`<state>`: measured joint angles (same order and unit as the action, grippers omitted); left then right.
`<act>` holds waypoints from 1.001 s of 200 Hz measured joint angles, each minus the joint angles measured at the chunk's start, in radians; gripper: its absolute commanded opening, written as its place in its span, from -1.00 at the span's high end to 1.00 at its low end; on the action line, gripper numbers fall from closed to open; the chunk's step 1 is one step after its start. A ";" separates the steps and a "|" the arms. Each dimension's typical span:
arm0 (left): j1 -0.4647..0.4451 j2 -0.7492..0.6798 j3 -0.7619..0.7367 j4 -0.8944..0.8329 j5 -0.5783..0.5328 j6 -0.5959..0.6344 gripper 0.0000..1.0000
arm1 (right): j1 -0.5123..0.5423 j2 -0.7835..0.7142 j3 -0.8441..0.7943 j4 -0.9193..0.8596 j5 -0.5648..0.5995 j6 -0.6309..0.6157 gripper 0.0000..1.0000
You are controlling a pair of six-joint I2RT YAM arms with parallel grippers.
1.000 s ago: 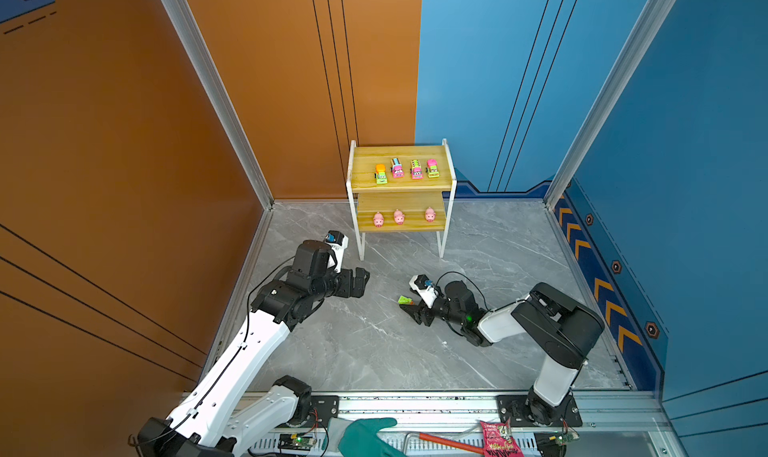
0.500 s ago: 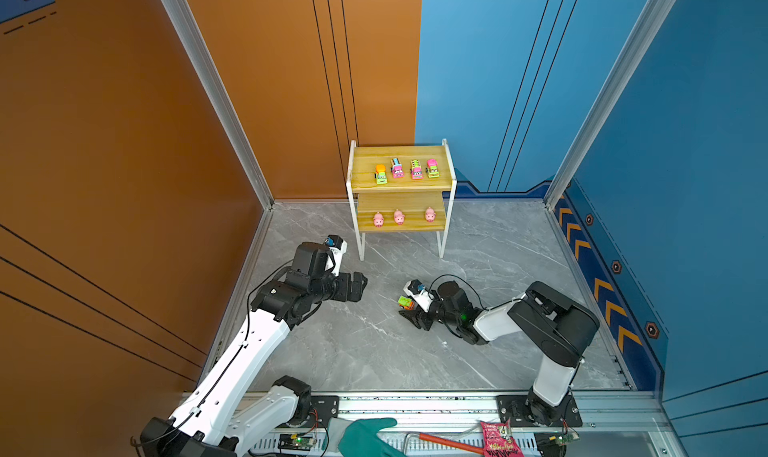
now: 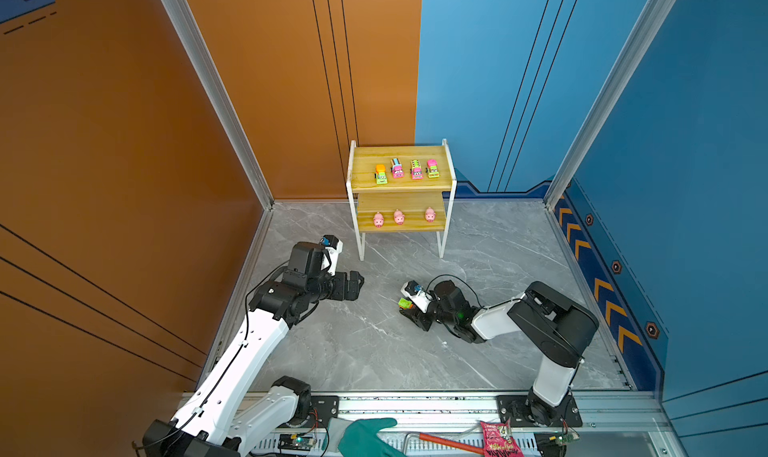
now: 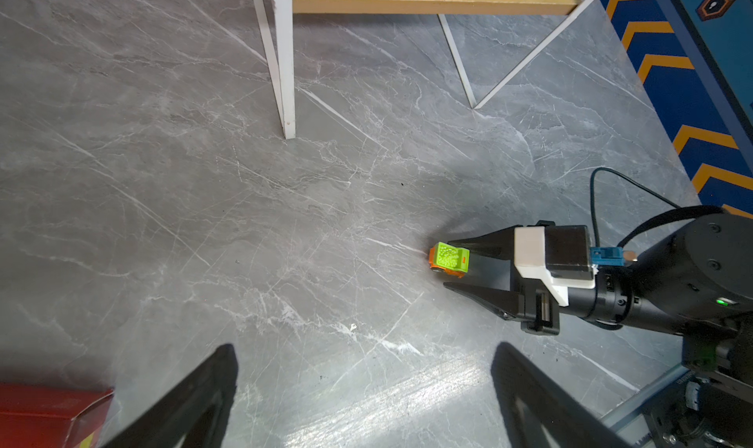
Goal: Place and organize the plastic toys onto the shelf
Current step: 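Close the right gripper on the orange-and-green dump truck, then lift the dump truck with the right gripper and carry it onto the top shelf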
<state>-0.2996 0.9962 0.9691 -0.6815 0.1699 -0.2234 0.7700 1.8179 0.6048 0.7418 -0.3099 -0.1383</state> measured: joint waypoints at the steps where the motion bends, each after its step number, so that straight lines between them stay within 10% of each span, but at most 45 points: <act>1: 0.000 0.000 0.000 0.000 0.000 0.000 -0.96 | 0.000 0.000 0.000 0.000 0.000 0.000 0.19; 129: 0.061 -0.007 -0.003 0.009 0.038 -0.002 -0.96 | 0.099 -0.201 0.111 -0.282 0.152 -0.022 0.61; 200: 0.109 -0.009 0.010 0.025 0.043 -0.039 -0.96 | 0.176 -0.270 0.675 -0.723 0.398 0.038 0.60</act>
<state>-0.1909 0.9871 0.9787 -0.6563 0.2131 -0.2623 0.9463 1.5475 1.2797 0.0189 0.0883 -0.1001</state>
